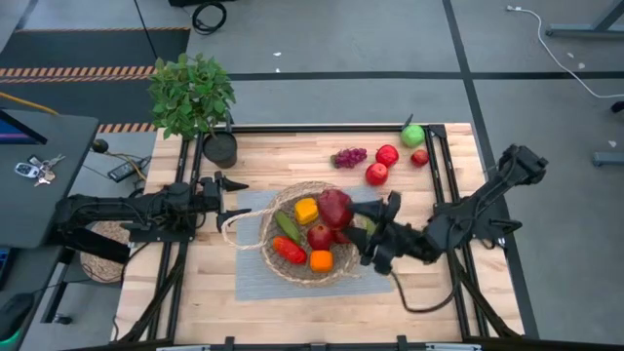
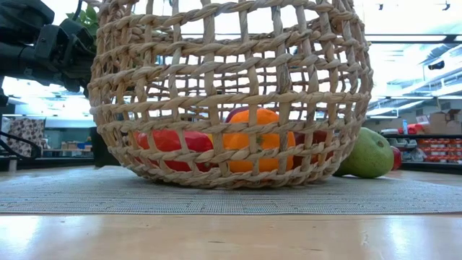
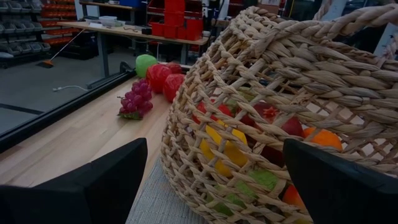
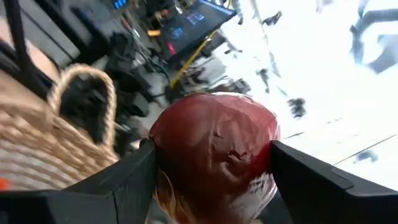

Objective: Build produce basket
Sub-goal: Put the dark red apple into the basket

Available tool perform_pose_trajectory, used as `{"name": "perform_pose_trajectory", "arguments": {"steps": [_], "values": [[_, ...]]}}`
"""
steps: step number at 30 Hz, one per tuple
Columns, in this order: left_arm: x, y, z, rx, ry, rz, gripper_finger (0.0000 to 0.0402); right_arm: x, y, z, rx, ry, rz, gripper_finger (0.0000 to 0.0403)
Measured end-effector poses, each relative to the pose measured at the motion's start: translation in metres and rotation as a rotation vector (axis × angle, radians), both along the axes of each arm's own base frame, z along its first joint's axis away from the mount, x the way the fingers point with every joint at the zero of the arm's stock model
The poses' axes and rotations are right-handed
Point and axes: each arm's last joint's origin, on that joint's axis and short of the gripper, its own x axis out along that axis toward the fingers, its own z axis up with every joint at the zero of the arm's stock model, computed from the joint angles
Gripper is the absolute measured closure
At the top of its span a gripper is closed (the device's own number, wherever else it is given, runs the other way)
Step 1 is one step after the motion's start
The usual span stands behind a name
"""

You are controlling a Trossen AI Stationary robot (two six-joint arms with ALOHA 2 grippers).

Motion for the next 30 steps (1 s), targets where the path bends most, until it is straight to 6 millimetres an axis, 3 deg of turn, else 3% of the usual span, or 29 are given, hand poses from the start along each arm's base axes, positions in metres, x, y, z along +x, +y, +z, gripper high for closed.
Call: {"name": "perform_pose_trajectory", "arguments": {"steps": [6, 9, 23, 30], "values": [[0.000, 0.000, 0.000, 0.000, 0.000, 0.000, 0.0019, 0.012, 0.020, -0.014, -0.317, 0.069, -0.027, 0.0106], [0.000, 0.000, 0.000, 0.000, 0.000, 0.000, 0.0019, 0.015, 0.024, -0.020, -0.394, 0.104, -0.021, 0.0106], [0.000, 0.000, 0.000, 0.001, 0.000, 0.000, 0.0019, 0.021, 0.022, -0.031, -0.453, 0.188, -0.022, 0.0106], [0.000, 0.000, 0.000, 0.000, 0.000, 0.000, 0.0019, 0.027, 0.014, -0.040, -0.384, 0.237, -0.026, 0.0106]]}}
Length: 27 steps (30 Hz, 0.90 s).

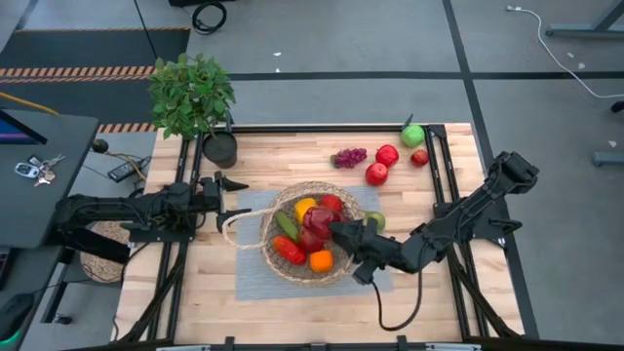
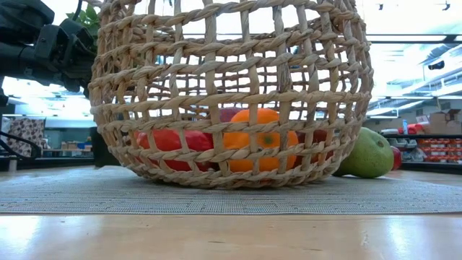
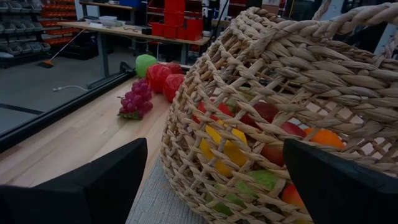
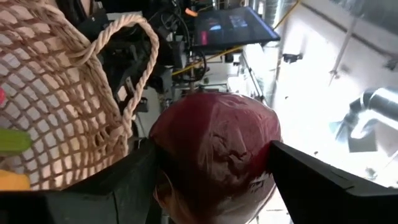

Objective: Build produce basket
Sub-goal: Put the dark red apple into the basket

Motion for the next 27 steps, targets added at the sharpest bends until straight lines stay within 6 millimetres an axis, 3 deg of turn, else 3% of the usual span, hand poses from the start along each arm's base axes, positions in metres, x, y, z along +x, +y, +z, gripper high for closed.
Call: {"name": "perform_pose_trajectory", "arguments": {"steps": [8, 19, 27], "values": [[0.000, 0.000, 0.000, 0.000, 0.000, 0.000, 0.0019, 0.004, -0.005, -0.002, 0.093, -0.019, 0.034, 0.0105], [0.000, 0.000, 0.000, 0.001, 0.001, 0.000, 0.0019, 0.024, -0.041, -0.003, 0.715, -0.247, -0.001, 0.0105], [0.000, 0.000, 0.000, 0.001, 0.000, 0.000, 0.0019, 0.036, -0.066, -0.017, 1.168, -0.223, 0.014, 0.0106]]}}
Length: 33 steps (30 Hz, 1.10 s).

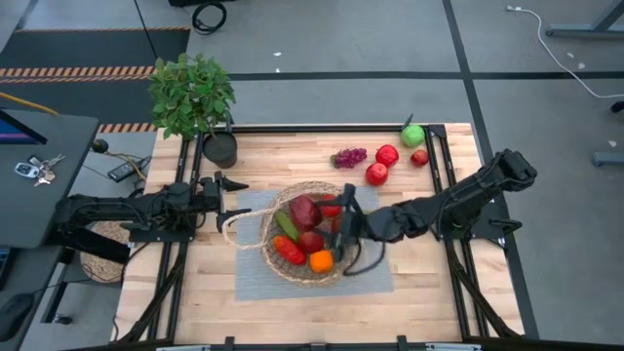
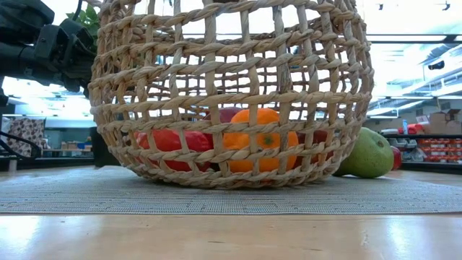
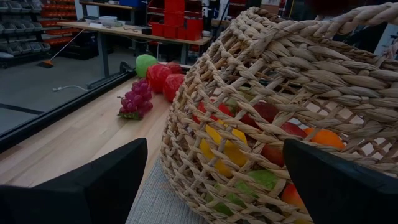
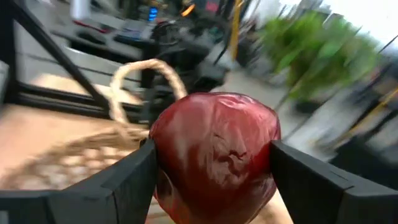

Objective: Build produce basket
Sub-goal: Put the dark red apple into the basket

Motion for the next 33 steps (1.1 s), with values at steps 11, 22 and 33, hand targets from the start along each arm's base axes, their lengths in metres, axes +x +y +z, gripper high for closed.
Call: {"name": "perform_pose_trajectory", "arguments": {"steps": [11, 22, 33], "values": [[0.000, 0.000, 0.000, 0.000, 0.000, 0.000, 0.0019, 0.012, -0.035, -0.008, 0.747, 0.031, 0.149, 0.0107], [0.000, 0.000, 0.000, 0.000, 0.000, 0.000, 0.0019, 0.015, -0.046, -0.008, 0.967, 0.103, 0.269, 0.0107], [0.000, 0.000, 0.000, 0.000, 0.000, 0.000, 0.0019, 0.011, -0.039, -0.027, 0.776, 0.206, 0.098, 0.0107]]}}
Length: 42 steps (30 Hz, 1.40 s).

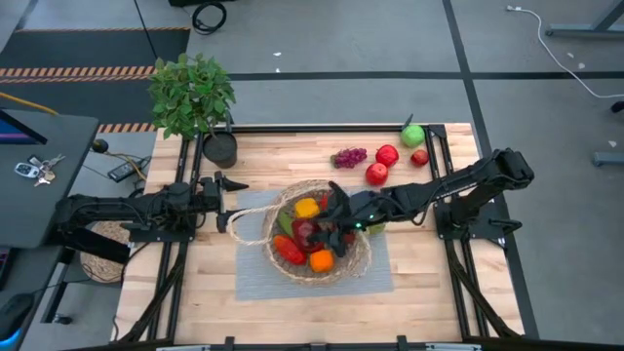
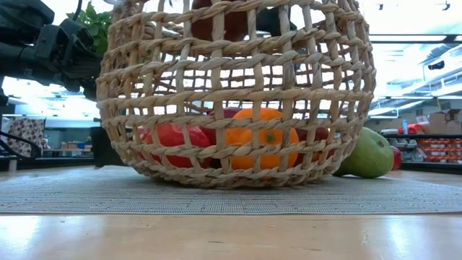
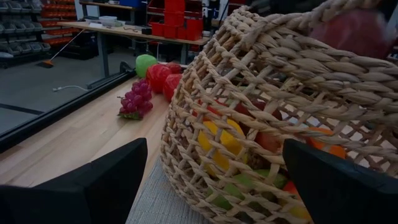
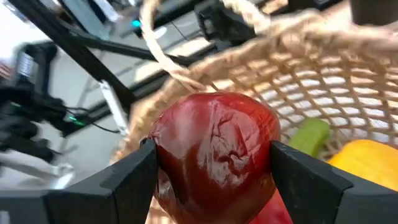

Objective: Build produce basket
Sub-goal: Put the dark red apple into the basket, then put the pear into the basket

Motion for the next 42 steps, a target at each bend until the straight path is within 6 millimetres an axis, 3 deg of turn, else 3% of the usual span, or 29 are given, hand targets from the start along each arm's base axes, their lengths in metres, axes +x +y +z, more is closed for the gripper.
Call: {"name": "perform_pose_trajectory", "arguments": {"steps": [10, 16, 25, 29, 34, 37, 42], "values": [[0.000, 0.000, 0.000, 0.000, 0.000, 0.000, 0.0019, 0.009, 0.020, -0.031, -0.277, 0.077, 0.203, 0.0107], [0.000, 0.000, 0.000, 0.000, 0.000, 0.000, 0.0019, 0.013, 0.022, -0.042, -0.295, 0.100, 0.246, 0.0101], [0.000, 0.000, 0.000, 0.001, 0.000, 0.000, 0.0019, 0.015, 0.011, -0.039, -0.286, 0.092, 0.185, 0.0051], [0.000, 0.000, 0.000, 0.001, 0.000, 0.000, 0.0019, 0.016, 0.010, -0.021, -0.312, 0.048, 0.182, 0.0051], [0.000, 0.000, 0.000, 0.000, 0.001, 0.000, 0.0019, 0.013, 0.006, 0.024, -0.407, -0.025, 0.069, 0.0054], [0.000, 0.000, 0.000, 0.000, 0.000, 0.000, 0.0019, 0.006, 0.001, 0.050, -0.478, -0.081, -0.032, 0.0055], [0.000, 0.000, 0.000, 0.001, 0.000, 0.000, 0.0019, -0.015, -0.014, 0.076, -0.584, -0.078, -0.218, 0.0055]]}}
